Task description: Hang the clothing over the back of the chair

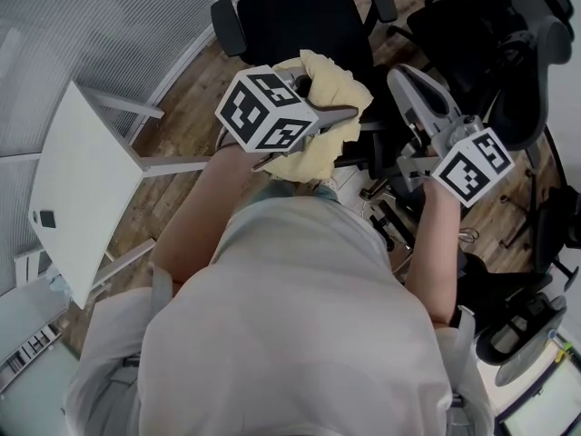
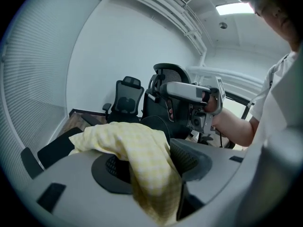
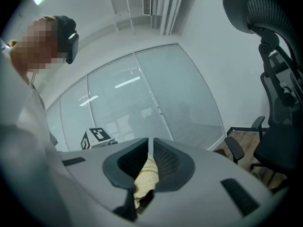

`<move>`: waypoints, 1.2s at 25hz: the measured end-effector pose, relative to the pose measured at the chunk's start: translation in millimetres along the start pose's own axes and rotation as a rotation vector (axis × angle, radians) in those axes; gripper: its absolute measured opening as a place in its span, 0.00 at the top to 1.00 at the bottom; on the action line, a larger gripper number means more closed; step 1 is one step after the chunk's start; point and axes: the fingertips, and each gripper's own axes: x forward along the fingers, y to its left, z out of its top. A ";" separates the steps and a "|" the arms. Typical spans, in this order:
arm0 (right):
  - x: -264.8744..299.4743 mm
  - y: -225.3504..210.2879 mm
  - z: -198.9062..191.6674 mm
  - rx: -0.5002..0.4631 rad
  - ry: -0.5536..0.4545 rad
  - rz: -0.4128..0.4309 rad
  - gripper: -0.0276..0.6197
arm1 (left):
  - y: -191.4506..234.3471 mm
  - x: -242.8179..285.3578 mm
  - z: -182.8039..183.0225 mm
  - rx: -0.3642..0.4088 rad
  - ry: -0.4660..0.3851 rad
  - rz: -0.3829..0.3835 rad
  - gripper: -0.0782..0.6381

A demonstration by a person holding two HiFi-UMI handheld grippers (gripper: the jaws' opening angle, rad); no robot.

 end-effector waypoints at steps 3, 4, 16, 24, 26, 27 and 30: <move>2.4 0.9 -3.6 0.004 0.015 0.021 0.92 | 0.7 0.4 -3.9 -0.006 0.034 -0.001 0.55; 4.2 0.5 -6.0 0.002 0.028 0.025 0.92 | 0.9 0.5 -4.4 -0.005 0.041 0.000 0.54; 18.2 2.3 -34.9 -0.030 0.194 0.067 0.73 | -27.2 8.6 4.4 -0.044 0.032 -0.102 0.36; 27.1 14.7 -57.6 -0.073 0.319 0.120 0.72 | -35.5 13.8 5.4 -0.020 0.032 -0.122 0.36; 28.7 15.8 -58.6 -0.079 0.331 0.121 0.73 | -35.7 12.5 6.5 -0.022 0.028 -0.124 0.36; 29.2 16.3 -58.5 -0.078 0.333 0.123 0.73 | -35.7 12.0 6.8 -0.022 0.027 -0.124 0.36; 30.3 18.2 -60.0 -0.077 0.342 0.138 0.75 | -35.5 12.1 7.1 -0.023 0.024 -0.123 0.36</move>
